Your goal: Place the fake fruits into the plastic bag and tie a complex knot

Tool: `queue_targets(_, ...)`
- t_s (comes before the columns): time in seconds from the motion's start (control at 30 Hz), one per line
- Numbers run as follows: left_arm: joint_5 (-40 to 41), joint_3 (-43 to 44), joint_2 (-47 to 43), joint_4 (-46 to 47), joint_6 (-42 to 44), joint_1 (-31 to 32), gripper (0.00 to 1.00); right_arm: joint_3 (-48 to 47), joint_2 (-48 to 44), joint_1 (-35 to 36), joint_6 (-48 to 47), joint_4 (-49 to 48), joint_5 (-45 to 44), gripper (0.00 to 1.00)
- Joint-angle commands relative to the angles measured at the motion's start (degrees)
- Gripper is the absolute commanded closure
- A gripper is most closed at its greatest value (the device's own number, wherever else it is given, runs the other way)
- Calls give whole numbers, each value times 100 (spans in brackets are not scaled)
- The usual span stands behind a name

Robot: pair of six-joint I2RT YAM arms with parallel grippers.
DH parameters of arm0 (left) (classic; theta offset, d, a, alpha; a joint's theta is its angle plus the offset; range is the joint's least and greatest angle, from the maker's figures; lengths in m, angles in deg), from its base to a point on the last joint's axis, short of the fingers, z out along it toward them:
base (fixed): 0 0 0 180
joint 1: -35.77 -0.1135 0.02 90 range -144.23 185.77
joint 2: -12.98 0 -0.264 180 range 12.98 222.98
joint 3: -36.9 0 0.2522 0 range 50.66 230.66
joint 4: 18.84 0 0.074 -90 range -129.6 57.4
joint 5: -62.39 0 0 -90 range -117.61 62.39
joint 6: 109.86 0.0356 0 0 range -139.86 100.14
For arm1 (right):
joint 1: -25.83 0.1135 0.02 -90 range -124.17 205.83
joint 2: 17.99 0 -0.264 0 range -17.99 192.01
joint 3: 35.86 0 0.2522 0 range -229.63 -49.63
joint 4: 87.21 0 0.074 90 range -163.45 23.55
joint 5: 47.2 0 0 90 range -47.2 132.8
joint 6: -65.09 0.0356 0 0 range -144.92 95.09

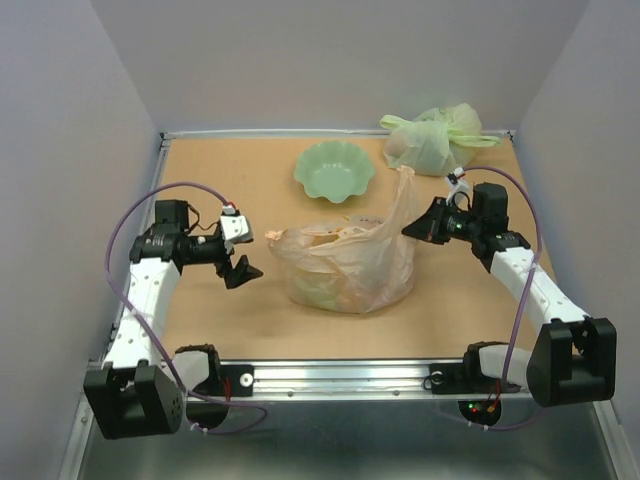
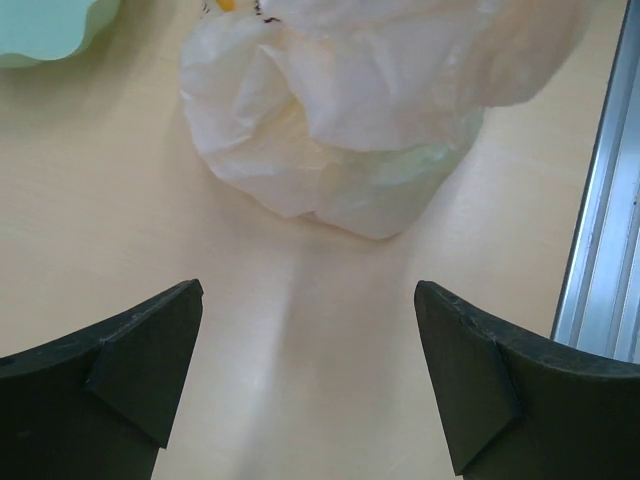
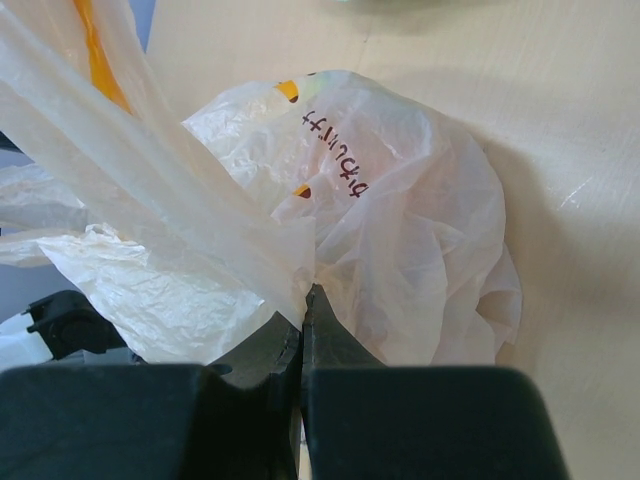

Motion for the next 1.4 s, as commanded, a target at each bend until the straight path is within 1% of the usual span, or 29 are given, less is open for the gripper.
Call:
queue_targets(0.0,-605,-512,-1033,1909,-791,325,1,63,-75,-30,-214,-309,160,100)
queue_targets(0.03,-587,-645,-1131,2240,-949,570,1,63,-75,-30,-206,-309,160,99)
queue_targets(0.07,-526,-794,-1193,3043,-1534,720,1,63,-66,-21,-223,-300,169,99)
queue_targets(0.13,-534,-1129,-1281,3638,-1942,923,1,63,-31,-21,-241,-300,195,100)
queue_targets(0.17,-595,-1217,-1273,4084,-2161,1159,1,54,-22,-30,-250,-309,204,100)
queue_targets(0.23,-448,-1507,-1247,4701,-2679,1362,1,28,4,-30,-258,-291,213,100)
queue_targets(0.27,-403,-1725,-1229,5391,-3204,1485,1,11,4,-30,-267,-291,222,100)
queue_targets(0.33,-228,-1902,-1168,6072,-3656,1600,1,-25,13,-30,-276,-291,248,100)
queue_targets(0.37,-70,-2042,-1141,6675,-3866,1679,1,-33,13,-21,-302,-282,300,100)
queue_targets(0.43,-42,-2070,-1019,7075,-4053,1776,1,-51,13,-21,-381,-282,388,100)
queue_targets(0.47,-68,-2044,-957,7077,-4027,1846,1,-69,22,-21,-416,-274,415,100)
queue_targets(0.5,-129,-1931,-887,7086,-3992,1916,4,-77,31,-21,-434,-265,406,100)
queue_targets(0.53,-217,-1851,-808,7086,-3939,1935,12,-95,40,-21,-469,-247,389,100)
queue_targets(0.57,-383,-1676,-781,7068,-3878,1952,29,-139,48,-12,-565,-204,354,100)
queue_targets(0.6,-463,-1570,-737,7016,-3790,1970,38,-165,48,-3,-618,-168,310,100)
queue_targets(0.63,-655,-1439,-693,6624,-3502,2013,50,-183,40,49,-715,-125,214,100)
queue_targets(0.67,-753,-1255,-623,6185,-3108,2057,56,-209,40,84,-759,-107,152,100)
queue_targets(0.7,-798,-713,-361,5589,-2634,2153,62,-270,40,154,-794,-80,64,100)
queue_targets(0.73,-824,-377,-193,4895,-2055,2250,75,-306,22,224,-838,-37,-50,100)
queue_targets(0.77,-676,-35,0,3348,-701,2530,83,-332,13,399,-926,-10,-329,99)
queue_targets(0.8,-536,273,210,2733,-243,2689,88,-367,5,497,-970,-1,-436,100)
queue_targets(0.83,-360,816,604,2230,135,2847,91,-455,-13,593,-1014,16,-542,100)
queue_targets(0.87,16,1048,799,1816,374,3162,95,-499,-13,768,-1119,77,-691,100)
queue_targets(0.9,211,1441,975,1342,437,3296,97,-552,-13,840,-1181,104,-736,100)
queue_targets(0.97,485,1760,1398,805,648,3516,98,-692,13,980,-1382,236,-859,100)
queue_targets(1.03,782,2086,1679,705,693,3762,98,-824,39,1147,-1663,393,-982,100)
queue_targets(1.17,1073,2561,2049,722,386,4149,98,-1035,127,1429,-1954,596,-1097,100)
queue_targets(1.23,1310,2842,2286,731,45,4430,97,-1184,224,1569,-2077,675,-1123,100)
queue_targets(1.37,1364,3360,2752,609,-535,4642,96,-1325,286,1745,-2358,790,-975,100)
